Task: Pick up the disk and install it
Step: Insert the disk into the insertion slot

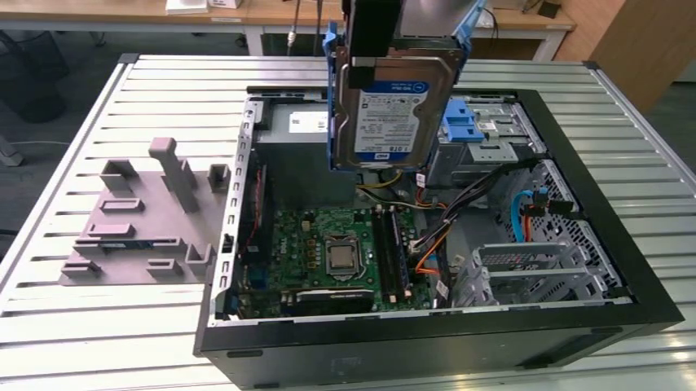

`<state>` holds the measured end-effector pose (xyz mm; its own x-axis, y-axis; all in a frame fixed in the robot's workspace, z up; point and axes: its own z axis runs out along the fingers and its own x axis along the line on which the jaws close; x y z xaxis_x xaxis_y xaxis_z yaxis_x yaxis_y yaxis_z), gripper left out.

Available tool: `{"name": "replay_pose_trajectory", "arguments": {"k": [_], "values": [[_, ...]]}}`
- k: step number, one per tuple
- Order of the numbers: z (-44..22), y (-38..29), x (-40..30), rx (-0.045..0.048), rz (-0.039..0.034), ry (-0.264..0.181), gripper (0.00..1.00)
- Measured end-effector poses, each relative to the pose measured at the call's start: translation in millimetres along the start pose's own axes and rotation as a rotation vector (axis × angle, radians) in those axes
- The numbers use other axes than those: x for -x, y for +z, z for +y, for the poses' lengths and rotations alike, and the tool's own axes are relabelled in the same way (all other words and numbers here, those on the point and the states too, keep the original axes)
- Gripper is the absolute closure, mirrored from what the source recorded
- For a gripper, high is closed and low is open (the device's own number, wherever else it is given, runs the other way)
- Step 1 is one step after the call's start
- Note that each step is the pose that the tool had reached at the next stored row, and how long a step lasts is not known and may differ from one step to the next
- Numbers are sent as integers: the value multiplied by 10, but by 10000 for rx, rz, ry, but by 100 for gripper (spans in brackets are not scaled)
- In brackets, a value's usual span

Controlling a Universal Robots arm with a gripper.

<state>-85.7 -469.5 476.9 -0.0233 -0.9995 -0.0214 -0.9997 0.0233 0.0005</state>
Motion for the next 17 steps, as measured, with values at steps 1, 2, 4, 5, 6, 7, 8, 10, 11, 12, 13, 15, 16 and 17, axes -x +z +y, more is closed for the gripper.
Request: {"name": "replay_pose_trajectory", "arguments": {"k": [1,2,4,5,6,7,8,10,11,12,13,15,16,17], "values": [[0,0,-21,0,0,0,64],[-1,1,-32,-1,-2,-1,64],[-6,0,-47,1,1,0,64],[-17,1,-50,0,-1,0,64],[-33,2,-51,-1,-1,0,64],[-48,2,-52,0,0,0,64],[-61,2,-53,0,0,0,64],[-71,4,-56,1,1,-1,64],[-72,6,-59,0,1,1,64],[-72,8,-65,1,2,0,64],[-73,10,-72,1,1,-1,64],[-73,12,-98,0,2,0,64],[-74,13,-115,0,3,0,64],[-74,14,-131,0,2,0,64]]}}
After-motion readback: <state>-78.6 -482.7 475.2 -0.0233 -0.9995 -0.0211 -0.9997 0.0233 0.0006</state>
